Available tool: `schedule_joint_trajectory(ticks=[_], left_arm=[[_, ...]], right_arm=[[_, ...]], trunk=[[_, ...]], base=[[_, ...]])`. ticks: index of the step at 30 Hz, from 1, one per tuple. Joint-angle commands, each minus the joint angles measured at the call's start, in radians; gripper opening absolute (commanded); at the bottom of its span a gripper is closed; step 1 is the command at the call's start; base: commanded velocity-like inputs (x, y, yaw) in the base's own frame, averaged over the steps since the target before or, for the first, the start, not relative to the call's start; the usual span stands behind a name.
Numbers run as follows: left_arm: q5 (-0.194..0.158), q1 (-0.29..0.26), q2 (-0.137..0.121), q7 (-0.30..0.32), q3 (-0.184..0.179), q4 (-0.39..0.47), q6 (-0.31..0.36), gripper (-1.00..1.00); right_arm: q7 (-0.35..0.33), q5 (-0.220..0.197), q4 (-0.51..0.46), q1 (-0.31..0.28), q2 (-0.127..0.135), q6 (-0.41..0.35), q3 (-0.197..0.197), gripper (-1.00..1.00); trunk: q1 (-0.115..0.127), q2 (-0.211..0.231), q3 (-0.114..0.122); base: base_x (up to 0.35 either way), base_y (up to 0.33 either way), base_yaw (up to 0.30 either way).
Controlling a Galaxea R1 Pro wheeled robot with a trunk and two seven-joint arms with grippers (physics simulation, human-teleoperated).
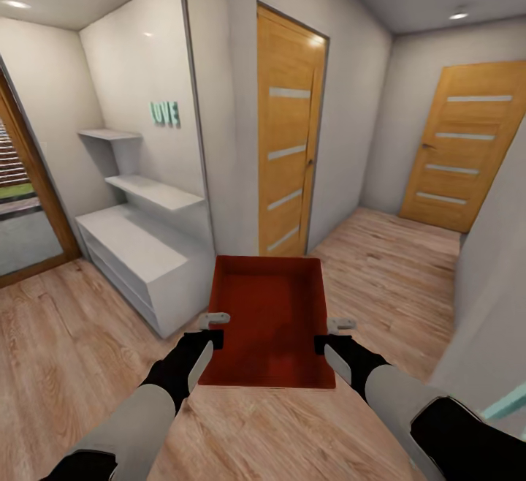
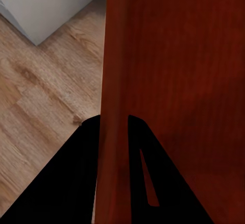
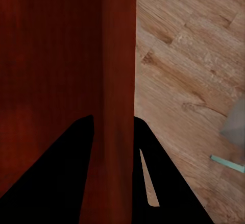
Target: Move the two storage containers from the living room to the garage. In the garage, place one container on the floor and stack the other container on top of it (either order is fine).
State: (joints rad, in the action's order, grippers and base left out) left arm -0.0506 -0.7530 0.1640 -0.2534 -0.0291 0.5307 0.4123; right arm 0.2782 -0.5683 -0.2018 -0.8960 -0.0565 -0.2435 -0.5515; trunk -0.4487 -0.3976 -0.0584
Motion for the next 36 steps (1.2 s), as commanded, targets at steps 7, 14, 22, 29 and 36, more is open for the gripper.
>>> schedule_joint_trajectory(ticks=[7,14,22,29,36], left_arm=[[-0.032,0.000,-0.001,-0.009,-0.014,-0.026,0.043,-1.00],[-0.031,0.000,-0.001,-0.009,-0.014,-0.026,0.043,-1.00],[-0.031,0.000,-0.001,-0.009,-0.014,-0.026,0.043,-1.00],[-0.031,0.000,-0.001,-0.009,-0.014,-0.026,0.043,-1.00],[-0.031,0.000,-0.001,-0.009,-0.014,-0.026,0.043,-1.00]], right_arm=[[0.004,0.015,-0.005,-0.002,0.009,-0.005,0.007,-1.00],[0.003,0.015,-0.005,-0.002,0.009,-0.006,0.007,-1.00],[0.004,0.015,-0.005,-0.002,0.009,-0.006,0.007,-1.00],[0.004,0.015,-0.005,-0.002,0.009,-0.006,0.007,-1.00],[0.004,0.015,-0.005,-0.002,0.009,-0.006,0.007,-1.00]], trunk=[[-0.001,-0.002,-0.002],[-0.001,-0.002,-0.002],[-0.001,-0.002,-0.002],[-0.001,-0.002,-0.002],[-0.001,-0.002,-0.002]], base=[[0.324,0.000,0.000],[0.323,0.000,0.000],[0.324,0.000,-0.161],[0.324,0.000,-0.240],[0.324,0.000,-0.242]])
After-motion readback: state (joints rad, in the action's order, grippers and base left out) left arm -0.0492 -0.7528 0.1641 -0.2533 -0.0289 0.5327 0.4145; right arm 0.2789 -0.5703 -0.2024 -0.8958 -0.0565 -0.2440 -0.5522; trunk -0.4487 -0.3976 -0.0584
